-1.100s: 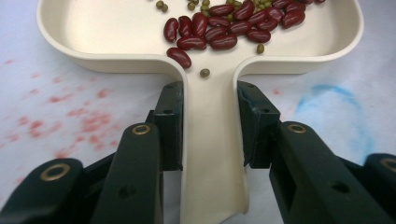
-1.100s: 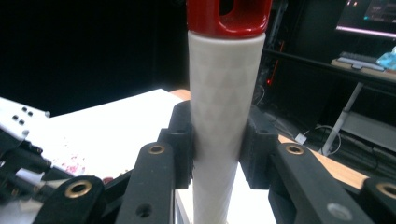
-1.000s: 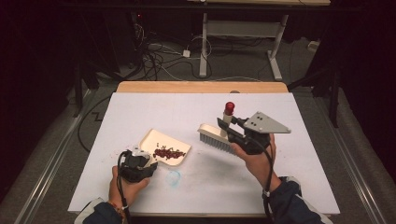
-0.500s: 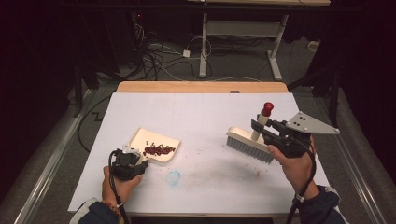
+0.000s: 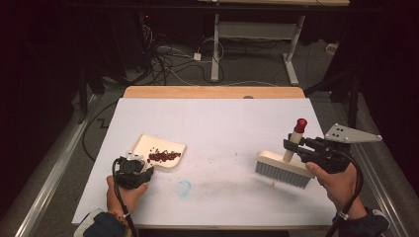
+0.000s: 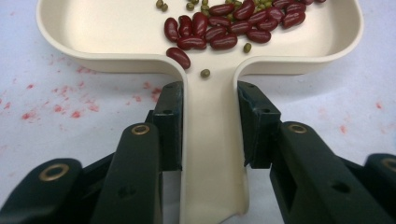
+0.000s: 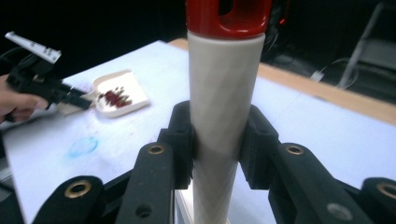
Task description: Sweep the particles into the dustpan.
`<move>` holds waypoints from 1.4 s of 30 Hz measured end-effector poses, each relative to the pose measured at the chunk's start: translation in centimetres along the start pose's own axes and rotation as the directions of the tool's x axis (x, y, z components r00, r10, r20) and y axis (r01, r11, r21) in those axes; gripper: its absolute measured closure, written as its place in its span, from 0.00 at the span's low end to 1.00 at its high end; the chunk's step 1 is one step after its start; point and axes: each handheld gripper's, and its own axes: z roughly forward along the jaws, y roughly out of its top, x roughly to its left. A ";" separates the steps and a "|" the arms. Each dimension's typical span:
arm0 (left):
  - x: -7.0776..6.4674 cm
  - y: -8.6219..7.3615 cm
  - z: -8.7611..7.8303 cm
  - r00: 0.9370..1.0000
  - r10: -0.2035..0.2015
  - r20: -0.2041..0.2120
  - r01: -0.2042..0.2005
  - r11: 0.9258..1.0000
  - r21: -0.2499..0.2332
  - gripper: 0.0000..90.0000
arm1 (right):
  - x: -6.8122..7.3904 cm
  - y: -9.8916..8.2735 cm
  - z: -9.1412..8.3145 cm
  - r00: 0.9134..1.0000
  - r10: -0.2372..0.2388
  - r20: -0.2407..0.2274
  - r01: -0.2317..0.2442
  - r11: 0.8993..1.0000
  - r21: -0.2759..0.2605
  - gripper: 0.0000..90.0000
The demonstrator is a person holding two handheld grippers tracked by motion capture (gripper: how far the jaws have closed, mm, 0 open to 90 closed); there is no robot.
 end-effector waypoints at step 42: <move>-0.1 -1.8 -3.2 0.966 0.255 0.035 -0.243 0.949 -0.203 0.39 | -5.9 0.2 10.9 0.983 0.025 0.183 -0.055 0.985 0.164 0.67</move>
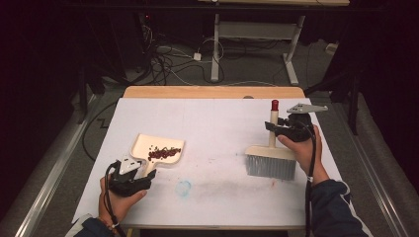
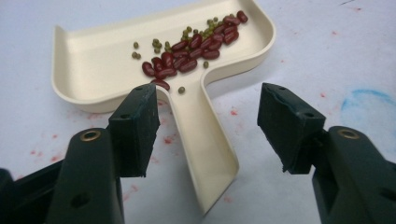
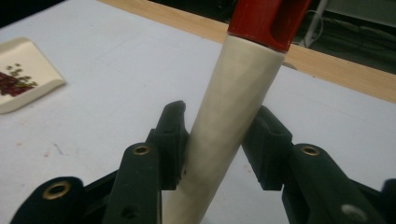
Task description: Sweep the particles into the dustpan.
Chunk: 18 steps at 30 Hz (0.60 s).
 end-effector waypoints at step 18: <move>-1.4 -0.5 -0.8 0.991 0.134 0.028 -0.131 0.988 -0.084 0.24 | -0.9 0.2 6.5 0.990 -0.020 0.139 -0.003 0.986 0.165 0.61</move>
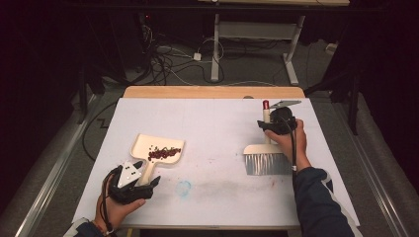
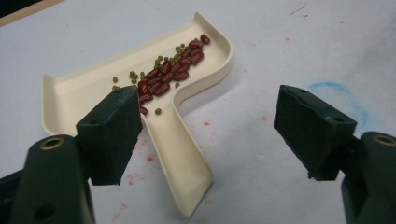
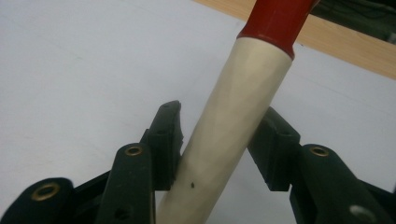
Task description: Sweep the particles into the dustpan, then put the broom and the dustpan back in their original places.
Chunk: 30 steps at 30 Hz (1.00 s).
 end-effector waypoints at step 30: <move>-1.2 0.2 0.5 0.997 0.074 0.025 -0.074 0.997 0.025 0.23 | 2.1 -0.2 -5.5 0.999 -0.049 -0.019 0.042 0.964 -0.262 0.42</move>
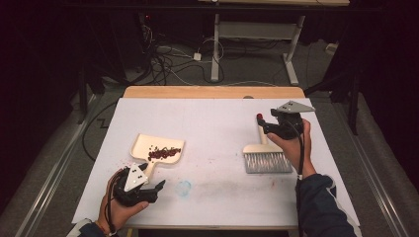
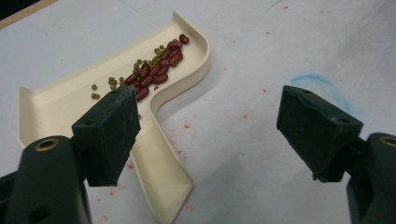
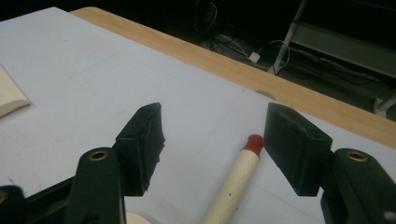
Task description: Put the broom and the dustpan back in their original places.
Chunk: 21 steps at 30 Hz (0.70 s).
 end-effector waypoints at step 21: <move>0.0 0.0 0.0 1.000 0.010 0.004 -0.010 1.000 0.006 0.23 | 2.3 0.6 -3.6 0.998 -0.058 -0.024 0.056 0.996 -0.070 0.24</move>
